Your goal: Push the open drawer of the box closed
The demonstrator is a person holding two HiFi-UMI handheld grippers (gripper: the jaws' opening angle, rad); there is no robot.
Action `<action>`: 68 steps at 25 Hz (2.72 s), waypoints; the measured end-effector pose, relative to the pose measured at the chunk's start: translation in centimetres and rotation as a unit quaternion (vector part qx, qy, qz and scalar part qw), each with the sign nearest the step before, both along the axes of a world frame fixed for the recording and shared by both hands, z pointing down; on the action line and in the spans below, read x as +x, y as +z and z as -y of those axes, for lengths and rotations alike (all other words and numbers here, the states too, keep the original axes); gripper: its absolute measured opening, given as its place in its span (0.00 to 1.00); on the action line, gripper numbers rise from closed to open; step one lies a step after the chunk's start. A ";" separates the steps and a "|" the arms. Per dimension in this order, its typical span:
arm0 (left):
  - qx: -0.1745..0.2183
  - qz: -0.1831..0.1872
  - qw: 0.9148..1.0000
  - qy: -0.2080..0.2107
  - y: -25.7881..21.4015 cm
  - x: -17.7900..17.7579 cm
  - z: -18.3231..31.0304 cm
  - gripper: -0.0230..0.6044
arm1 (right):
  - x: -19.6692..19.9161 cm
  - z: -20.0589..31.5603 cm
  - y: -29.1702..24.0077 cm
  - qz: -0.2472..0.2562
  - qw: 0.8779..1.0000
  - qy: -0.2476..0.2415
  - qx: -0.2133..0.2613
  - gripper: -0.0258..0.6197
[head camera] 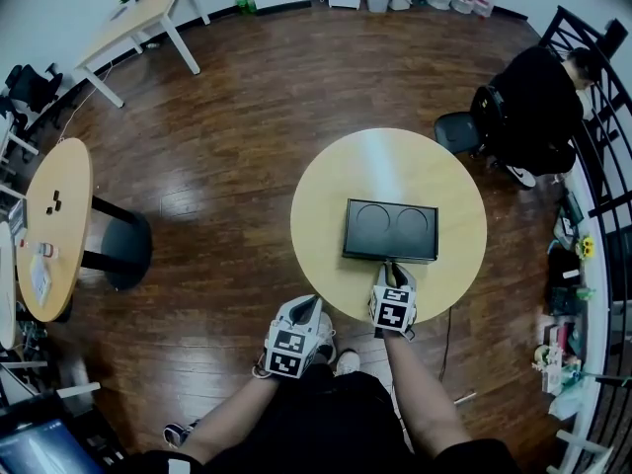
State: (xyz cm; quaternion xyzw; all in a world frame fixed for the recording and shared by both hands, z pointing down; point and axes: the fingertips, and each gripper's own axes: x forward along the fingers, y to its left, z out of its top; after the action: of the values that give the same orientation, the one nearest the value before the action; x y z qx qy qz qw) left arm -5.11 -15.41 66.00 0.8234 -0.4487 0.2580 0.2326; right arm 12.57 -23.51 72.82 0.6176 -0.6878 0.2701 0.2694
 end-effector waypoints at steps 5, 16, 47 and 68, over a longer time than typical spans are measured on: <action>0.005 0.000 1.000 0.001 -0.6 -0.1 -0.8 0.04 | -0.6 -1.5 -1.8 0.002 1.000 -0.008 0.018 0.16; 0.021 -0.009 1.000 0.001 -2.4 2.7 -4.4 0.04 | -0.4 -7.3 -6.3 -0.011 0.996 -0.060 0.065 0.06; 0.050 -0.009 0.999 0.010 -5.9 3.4 -22.4 0.04 | -0.3 -29.8 -8.3 0.022 0.994 -0.067 0.086 0.05; 0.076 -0.090 0.993 0.013 -11.8 -5.5 -38.6 0.04 | -11.0 -50.6 -14.0 0.051 0.988 -0.030 0.143 0.05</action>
State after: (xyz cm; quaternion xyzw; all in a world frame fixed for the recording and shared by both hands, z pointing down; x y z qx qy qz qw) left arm -10.58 23.24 54.24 0.8644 -0.4337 0.1510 0.2048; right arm 1.56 27.06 58.78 0.6138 -0.7507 0.1921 0.1509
